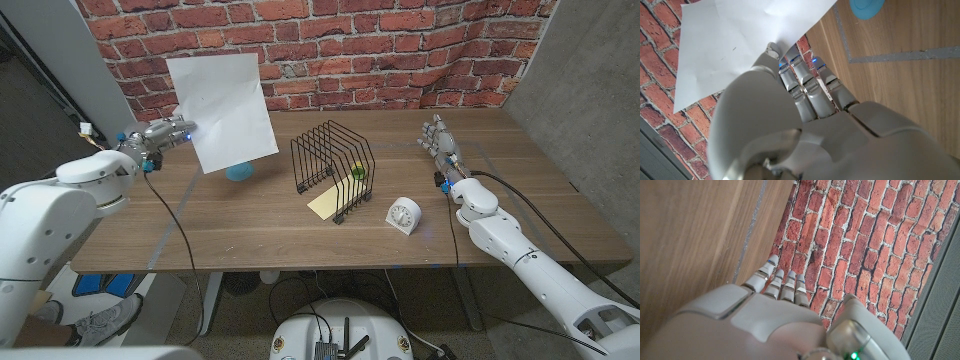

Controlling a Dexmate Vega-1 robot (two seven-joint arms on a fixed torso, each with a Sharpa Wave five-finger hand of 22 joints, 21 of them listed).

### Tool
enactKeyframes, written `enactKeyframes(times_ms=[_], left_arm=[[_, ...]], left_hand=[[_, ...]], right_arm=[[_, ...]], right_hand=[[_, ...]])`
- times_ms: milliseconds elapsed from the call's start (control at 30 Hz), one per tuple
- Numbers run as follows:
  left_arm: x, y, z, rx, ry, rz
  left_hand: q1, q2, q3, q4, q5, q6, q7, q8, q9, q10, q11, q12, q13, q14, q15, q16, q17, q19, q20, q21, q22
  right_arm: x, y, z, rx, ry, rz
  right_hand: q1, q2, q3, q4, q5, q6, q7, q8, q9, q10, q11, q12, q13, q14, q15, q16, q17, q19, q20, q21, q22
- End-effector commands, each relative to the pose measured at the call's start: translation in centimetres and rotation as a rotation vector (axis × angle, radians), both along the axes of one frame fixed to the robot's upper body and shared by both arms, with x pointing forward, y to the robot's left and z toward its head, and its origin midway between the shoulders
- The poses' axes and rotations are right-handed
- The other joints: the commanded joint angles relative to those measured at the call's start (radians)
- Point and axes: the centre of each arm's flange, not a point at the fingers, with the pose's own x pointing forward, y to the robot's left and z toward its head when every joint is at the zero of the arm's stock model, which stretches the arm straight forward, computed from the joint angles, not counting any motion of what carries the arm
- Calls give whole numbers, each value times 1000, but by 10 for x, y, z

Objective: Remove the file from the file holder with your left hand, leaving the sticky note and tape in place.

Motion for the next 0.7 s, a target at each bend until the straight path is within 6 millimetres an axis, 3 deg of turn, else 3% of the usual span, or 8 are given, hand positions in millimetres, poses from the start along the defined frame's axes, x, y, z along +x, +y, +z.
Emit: enactKeyframes(times_ms=[33,300,700], left_arm=[[11,10,-38,-137,62,-13],[19,6,-44,-162,112,-32],[31,-5,-34,-154,180,-87]], left_hand=[[7,10,2,-2,5,-1,7,-4,2,0,-5,4,4,5,-13,-3,2,10,-133,3,-1],[7,10,3,-2,5,-5,8,-5,3,-3,-5,3,4,4,-13,-3,2,10,-133,2,-1],[6,12,4,-2,5,-7,10,-5,3,-7,-5,3,4,2,-13,-5,2,12,-131,2,-2]], right_arm=[[2,1,2,-4,4,4],[3,2,2,-5,7,7],[5,2,-2,6,11,4]], right_hand=[[-10,21,8,-2,-2,8,-1,1,4,3,1,1,-1,-1,-1,8,2,5,-5,-3,3],[-9,21,9,-3,-2,9,-1,1,4,3,1,1,-1,-2,-1,8,2,5,-5,-3,3],[-9,22,10,-4,-2,9,-1,1,4,3,1,1,-1,-2,-1,8,2,6,-6,-3,3]])
